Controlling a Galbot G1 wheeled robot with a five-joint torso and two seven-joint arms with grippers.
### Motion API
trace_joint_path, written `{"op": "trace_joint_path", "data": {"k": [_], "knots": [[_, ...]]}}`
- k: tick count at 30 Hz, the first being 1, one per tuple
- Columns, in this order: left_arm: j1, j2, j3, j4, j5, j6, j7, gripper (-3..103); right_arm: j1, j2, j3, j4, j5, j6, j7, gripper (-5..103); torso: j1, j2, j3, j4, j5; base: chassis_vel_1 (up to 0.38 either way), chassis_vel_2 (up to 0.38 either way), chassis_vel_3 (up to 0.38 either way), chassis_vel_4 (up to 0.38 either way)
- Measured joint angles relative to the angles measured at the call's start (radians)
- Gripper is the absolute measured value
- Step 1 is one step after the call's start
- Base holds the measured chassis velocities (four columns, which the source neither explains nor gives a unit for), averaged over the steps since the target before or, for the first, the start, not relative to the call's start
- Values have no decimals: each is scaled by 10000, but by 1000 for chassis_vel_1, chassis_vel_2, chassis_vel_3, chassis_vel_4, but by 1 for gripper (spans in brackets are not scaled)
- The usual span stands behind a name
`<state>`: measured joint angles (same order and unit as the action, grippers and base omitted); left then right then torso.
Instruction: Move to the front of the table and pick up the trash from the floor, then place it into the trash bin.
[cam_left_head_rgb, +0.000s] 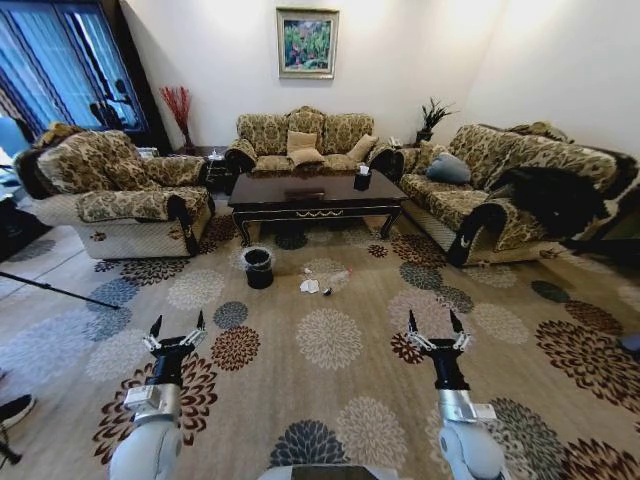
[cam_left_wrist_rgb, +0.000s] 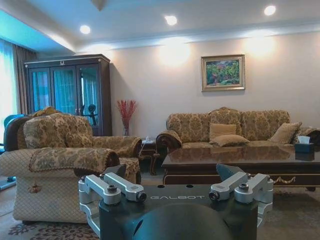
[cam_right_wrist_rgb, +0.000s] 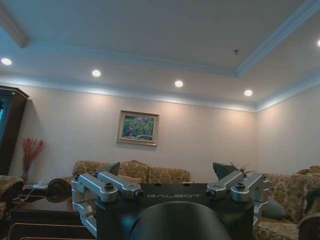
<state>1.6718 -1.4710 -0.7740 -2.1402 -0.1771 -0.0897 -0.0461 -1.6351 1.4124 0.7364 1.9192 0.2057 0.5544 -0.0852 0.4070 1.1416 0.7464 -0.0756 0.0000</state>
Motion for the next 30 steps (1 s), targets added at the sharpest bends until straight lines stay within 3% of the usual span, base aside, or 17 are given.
{"op": "trace_joint_path", "data": {"k": [7, 10, 17, 30], "knots": [[27, -59, 103, 228, 336, -246, -179, 100, -165, 72, 80, 81, -30, -34, 297, 100, 0, 0, 1, 0, 0, 0, 0, 0, 0], [-27, -155, 179, 318, 679, -444, -652, 100, -289, 105, 73, 130, 19, -38, 367, 100, 0, 0, 1, 0, 0, 0, 0, 0, 0], [3, -179, 197, 348, 714, -496, -757, 100, -369, 217, 12, 206, 24, -53, 397, 100, -16, -30, -11, 0, 0, 0, 0, 0, 0], [33, -139, 213, 399, 531, -583, -597, 100, -308, 301, -37, 135, 85, -123, 524, 100, -298, -651, -352, 0, 0, 0, 0, 0, 0]]}}
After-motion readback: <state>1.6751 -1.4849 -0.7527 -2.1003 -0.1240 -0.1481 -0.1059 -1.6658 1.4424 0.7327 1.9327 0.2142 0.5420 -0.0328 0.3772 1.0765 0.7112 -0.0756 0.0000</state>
